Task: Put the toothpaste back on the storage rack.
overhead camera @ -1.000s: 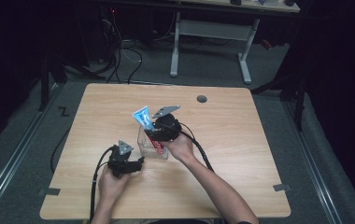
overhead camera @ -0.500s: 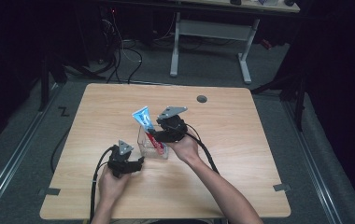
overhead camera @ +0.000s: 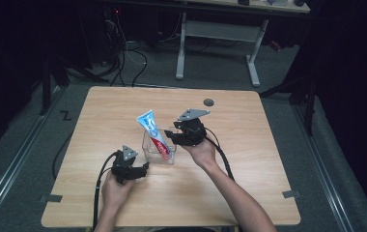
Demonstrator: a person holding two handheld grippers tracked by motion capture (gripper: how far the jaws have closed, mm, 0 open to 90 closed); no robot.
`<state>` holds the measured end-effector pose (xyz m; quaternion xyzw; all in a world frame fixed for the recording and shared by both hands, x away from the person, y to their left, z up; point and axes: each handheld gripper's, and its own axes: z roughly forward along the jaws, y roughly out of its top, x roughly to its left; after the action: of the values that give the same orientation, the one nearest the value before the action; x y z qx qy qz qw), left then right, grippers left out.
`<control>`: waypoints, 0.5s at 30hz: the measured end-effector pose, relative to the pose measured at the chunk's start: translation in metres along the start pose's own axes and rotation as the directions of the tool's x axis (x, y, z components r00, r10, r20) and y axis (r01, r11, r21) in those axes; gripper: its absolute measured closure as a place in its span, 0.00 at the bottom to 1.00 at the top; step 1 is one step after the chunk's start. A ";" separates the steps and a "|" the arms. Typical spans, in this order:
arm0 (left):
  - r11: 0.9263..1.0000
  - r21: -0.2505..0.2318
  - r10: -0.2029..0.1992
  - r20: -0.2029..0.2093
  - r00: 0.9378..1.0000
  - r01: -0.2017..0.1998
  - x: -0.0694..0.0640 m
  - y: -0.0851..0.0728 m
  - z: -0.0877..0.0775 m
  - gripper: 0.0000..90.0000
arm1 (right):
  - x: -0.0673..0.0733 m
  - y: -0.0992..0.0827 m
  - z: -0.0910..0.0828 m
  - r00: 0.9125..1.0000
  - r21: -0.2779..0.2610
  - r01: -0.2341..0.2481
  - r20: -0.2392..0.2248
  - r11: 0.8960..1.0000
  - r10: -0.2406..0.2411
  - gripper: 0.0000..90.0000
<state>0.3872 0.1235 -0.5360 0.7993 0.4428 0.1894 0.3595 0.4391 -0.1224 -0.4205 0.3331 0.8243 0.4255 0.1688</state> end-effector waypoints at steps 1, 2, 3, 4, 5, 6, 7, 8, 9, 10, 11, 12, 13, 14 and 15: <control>1.000 0.000 0.000 0.000 1.000 0.000 0.000 0.000 0.000 0.31 | 0.000 0.000 0.000 1.000 0.000 0.000 0.000 1.000 0.000 0.55; 1.000 0.000 0.001 0.000 1.000 -0.001 0.000 0.000 0.000 0.31 | -0.002 -0.001 -0.001 1.000 0.002 -0.010 0.003 1.000 0.010 0.55; 1.000 -0.001 0.000 -0.001 1.000 0.000 0.000 0.000 0.000 0.31 | -0.004 -0.003 -0.002 1.000 0.003 -0.013 0.007 1.000 0.013 0.55; 1.000 -0.001 0.000 -0.001 1.000 0.000 0.000 0.000 0.000 0.31 | -0.007 -0.005 -0.004 1.000 0.002 -0.022 0.012 1.000 0.022 0.55; 1.000 -0.001 0.000 -0.001 1.000 0.000 0.000 0.000 0.000 0.31 | -0.007 -0.005 -0.004 1.000 0.002 -0.022 0.012 1.000 0.022 0.55; 1.000 0.000 0.000 0.000 1.000 0.000 0.000 0.000 0.000 0.31 | -0.008 -0.006 -0.005 1.000 0.002 -0.024 0.016 1.000 0.024 0.55; 1.000 0.000 0.001 0.000 1.000 -0.001 0.000 0.000 0.000 0.31 | -0.010 -0.008 -0.007 0.999 0.002 -0.030 0.018 1.000 0.030 0.55; 1.000 -0.001 0.000 -0.001 1.000 0.000 0.000 0.000 0.000 0.31 | -0.012 -0.010 -0.008 0.999 -0.001 -0.038 0.022 0.999 0.038 0.55; 1.000 -0.001 0.000 -0.001 1.000 0.000 0.000 0.000 0.000 0.31 | -0.013 -0.011 -0.009 0.999 0.003 -0.042 0.025 0.999 0.042 0.55; 1.000 0.000 0.001 0.000 1.000 -0.001 0.000 0.000 0.000 0.31 | -0.014 -0.012 -0.010 0.999 0.000 -0.041 0.029 0.999 0.041 0.55; 1.000 0.000 0.001 0.000 1.000 -0.001 0.000 0.000 0.000 0.31 | -0.014 -0.012 -0.010 0.999 0.000 -0.041 0.029 0.999 0.041 0.55; 1.000 -0.001 0.000 -0.001 1.000 0.000 0.000 0.000 0.000 0.31 | -0.015 -0.013 -0.011 0.998 0.001 -0.047 0.029 0.999 0.047 0.55; 1.000 0.000 0.001 0.000 1.000 -0.001 0.000 0.000 0.000 0.31 | -0.016 -0.014 -0.011 0.998 0.001 -0.051 0.032 0.999 0.051 0.55; 1.000 0.000 0.001 0.000 1.000 -0.001 0.000 0.000 0.000 0.31 | -0.016 -0.015 -0.012 0.998 0.002 -0.051 0.033 0.999 0.051 0.55; 1.000 -0.001 0.000 -0.001 1.000 0.000 0.000 0.000 0.000 0.31 | -0.017 -0.016 -0.012 0.998 0.004 -0.054 0.035 0.999 0.054 0.55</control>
<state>0.3872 0.1235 -0.5361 0.7991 0.4428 0.1902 0.3595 0.4382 -0.1480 -0.4265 0.3630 0.8129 0.4221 0.1709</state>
